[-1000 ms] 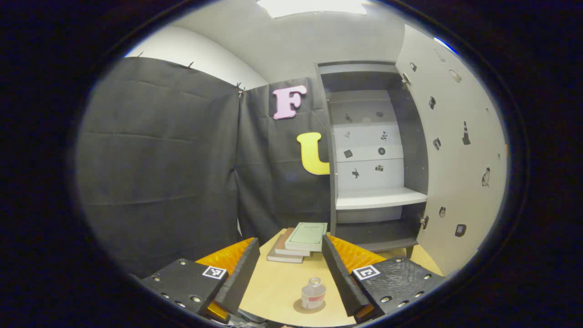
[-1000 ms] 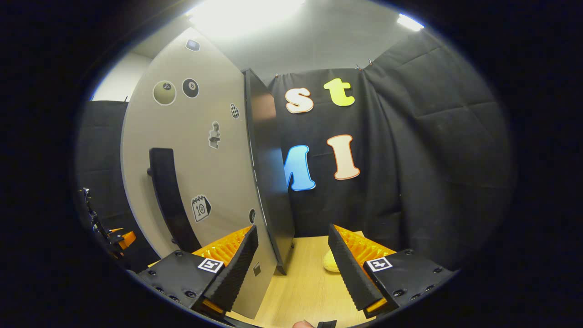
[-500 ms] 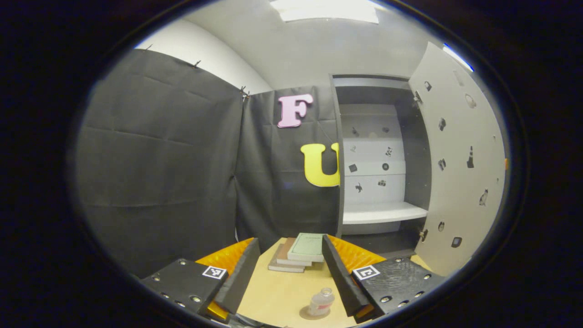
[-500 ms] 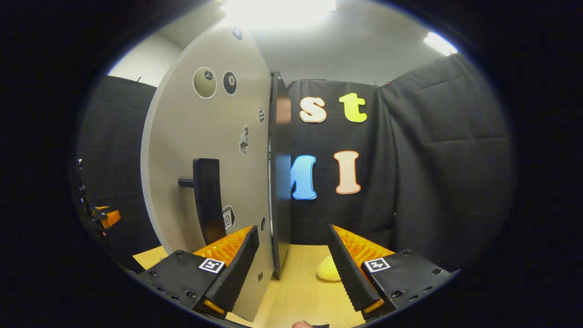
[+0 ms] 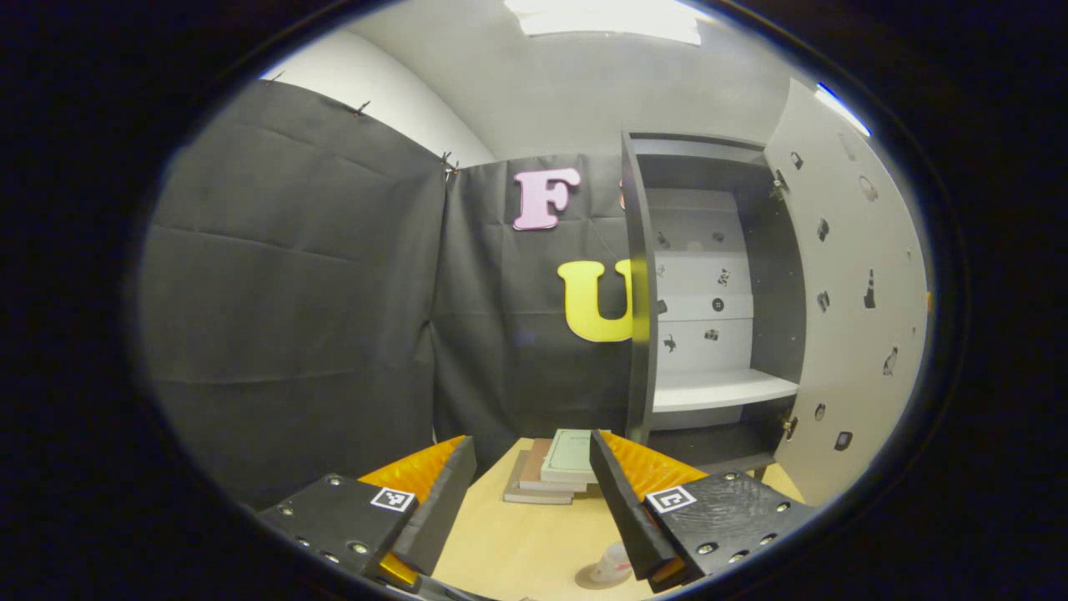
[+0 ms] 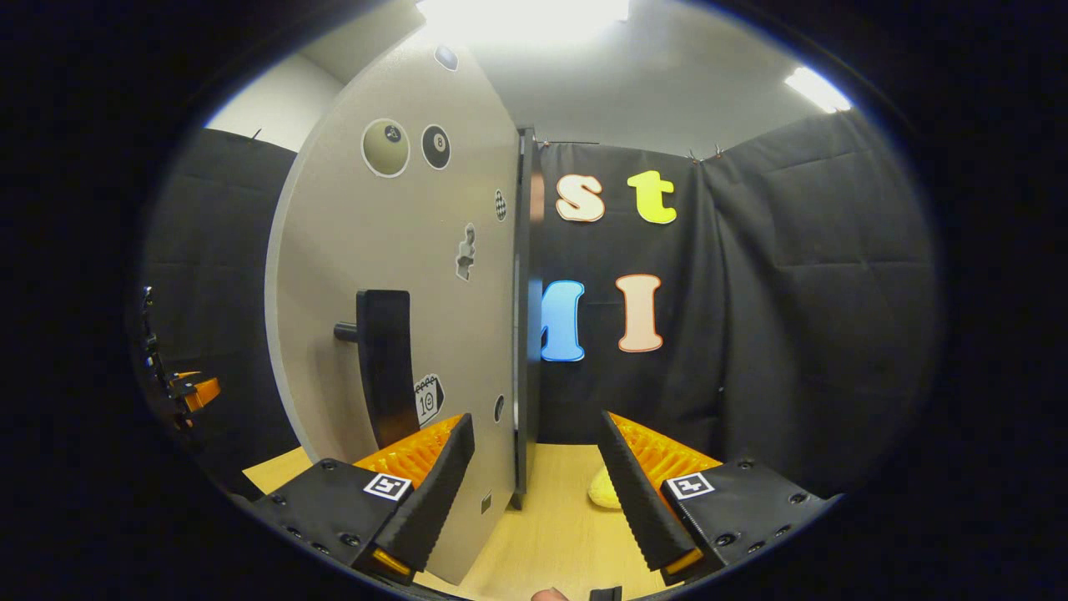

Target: Open the cabinet door with the right hand, grasp the bottle in the cabinet with the left hand and place it on the coaster, then close the cabinet door with the right hand.

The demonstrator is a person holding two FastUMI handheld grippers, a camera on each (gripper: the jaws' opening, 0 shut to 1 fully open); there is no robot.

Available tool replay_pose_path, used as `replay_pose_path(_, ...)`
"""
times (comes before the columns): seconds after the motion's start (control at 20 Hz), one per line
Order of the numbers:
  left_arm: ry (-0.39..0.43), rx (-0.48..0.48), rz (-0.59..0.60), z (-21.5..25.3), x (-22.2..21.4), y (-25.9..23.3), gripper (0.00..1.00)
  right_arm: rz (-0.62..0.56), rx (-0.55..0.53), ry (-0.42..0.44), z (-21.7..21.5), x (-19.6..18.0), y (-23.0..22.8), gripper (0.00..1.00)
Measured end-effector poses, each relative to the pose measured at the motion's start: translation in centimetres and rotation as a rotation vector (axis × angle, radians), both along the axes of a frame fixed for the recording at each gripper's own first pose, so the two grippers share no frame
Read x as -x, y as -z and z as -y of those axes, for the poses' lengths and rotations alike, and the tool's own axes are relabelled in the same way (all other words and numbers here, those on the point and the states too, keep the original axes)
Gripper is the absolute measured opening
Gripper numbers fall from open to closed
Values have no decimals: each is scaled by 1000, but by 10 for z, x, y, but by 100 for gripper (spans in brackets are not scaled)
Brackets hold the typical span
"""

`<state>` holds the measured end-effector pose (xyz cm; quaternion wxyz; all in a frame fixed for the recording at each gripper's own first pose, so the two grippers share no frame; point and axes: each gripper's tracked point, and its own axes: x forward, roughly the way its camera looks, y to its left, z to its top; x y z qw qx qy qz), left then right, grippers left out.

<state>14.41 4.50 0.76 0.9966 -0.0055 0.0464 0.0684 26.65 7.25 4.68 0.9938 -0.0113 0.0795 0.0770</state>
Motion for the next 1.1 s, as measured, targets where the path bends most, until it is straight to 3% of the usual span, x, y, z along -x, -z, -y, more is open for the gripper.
replay_pose_path(0.2, 0, 17, 3, -19, -3, 2, 82, -3, -13, -37, -31, 1, -3, 95)
replay_pose_path(0.3, -1, 33, 1, -27, -3, 5, 82, -7, -11, -54, -45, 3, -3, 92)
replay_pose_path(0.35, -1, 41, -1, -30, -3, 7, 82, -6, -10, -60, -50, 3, -3, 95)
replay_pose_path(0.65, 4, 36, -1, -47, -3, 12, 82, -12, -24, -99, -88, -6, -4, 92)
replay_pose_path(0.7, 3, 39, -2, -52, -4, 12, 82, -13, -23, -105, -94, -7, -4, 95)
replay_pose_path(1.1, 7, 42, -11, -76, -5, 22, 82, 0, -37, -153, -148, -37, -3, 95)
